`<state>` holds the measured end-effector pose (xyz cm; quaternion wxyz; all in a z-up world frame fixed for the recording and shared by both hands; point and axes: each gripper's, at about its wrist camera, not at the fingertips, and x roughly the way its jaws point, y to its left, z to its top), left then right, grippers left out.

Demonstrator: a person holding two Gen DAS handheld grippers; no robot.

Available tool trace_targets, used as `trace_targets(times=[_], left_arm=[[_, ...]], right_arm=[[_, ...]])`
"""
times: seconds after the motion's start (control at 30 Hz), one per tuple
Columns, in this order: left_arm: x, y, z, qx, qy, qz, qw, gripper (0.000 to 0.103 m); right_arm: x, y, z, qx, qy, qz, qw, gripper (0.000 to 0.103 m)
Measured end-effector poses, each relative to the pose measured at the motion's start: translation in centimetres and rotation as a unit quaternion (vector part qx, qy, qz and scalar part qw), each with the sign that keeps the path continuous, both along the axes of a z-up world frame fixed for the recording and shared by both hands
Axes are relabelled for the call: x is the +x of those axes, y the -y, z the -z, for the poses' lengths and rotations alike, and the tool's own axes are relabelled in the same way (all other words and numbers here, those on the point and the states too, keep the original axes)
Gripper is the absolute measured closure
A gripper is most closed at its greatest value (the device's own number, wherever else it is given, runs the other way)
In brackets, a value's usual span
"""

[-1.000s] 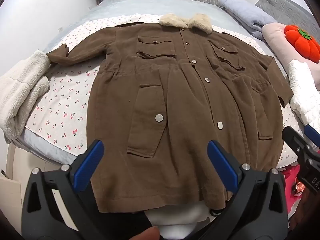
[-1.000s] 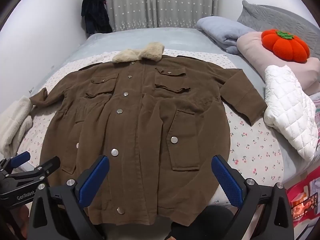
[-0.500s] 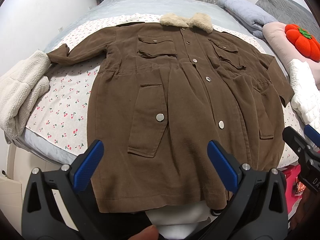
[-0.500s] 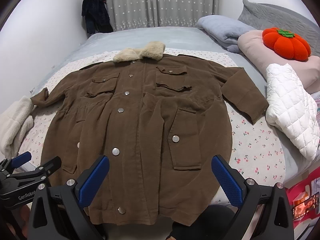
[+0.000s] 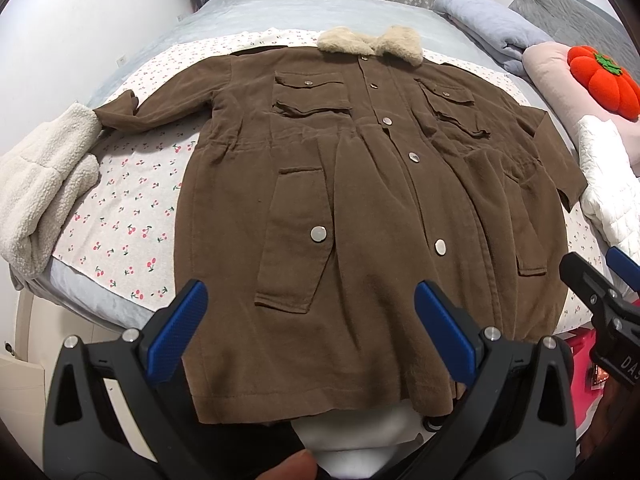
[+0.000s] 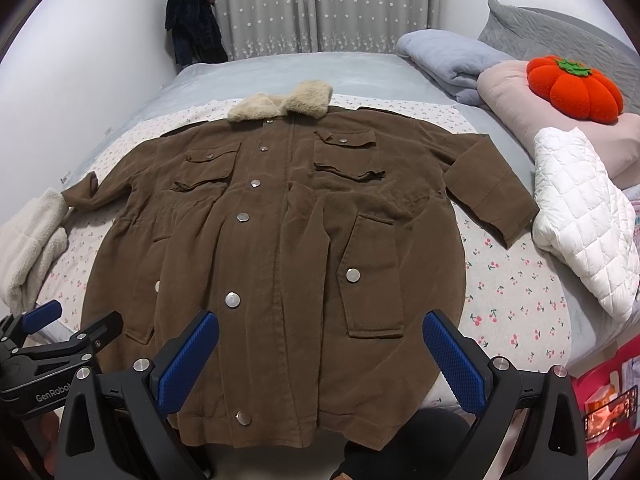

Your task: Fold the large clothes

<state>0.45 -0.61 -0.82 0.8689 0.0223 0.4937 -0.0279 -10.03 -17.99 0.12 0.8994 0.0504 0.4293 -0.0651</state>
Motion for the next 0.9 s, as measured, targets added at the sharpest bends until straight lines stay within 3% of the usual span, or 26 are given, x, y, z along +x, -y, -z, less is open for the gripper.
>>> trace_targets(times=[0.9], left_arm=[[-0.08,-0.19,0.02,0.004,0.001,-0.001,1.0000,0.000]], right_arm=[[0.16,-0.44,-0.06,0.002,-0.003,-0.007,1.000,0.000]])
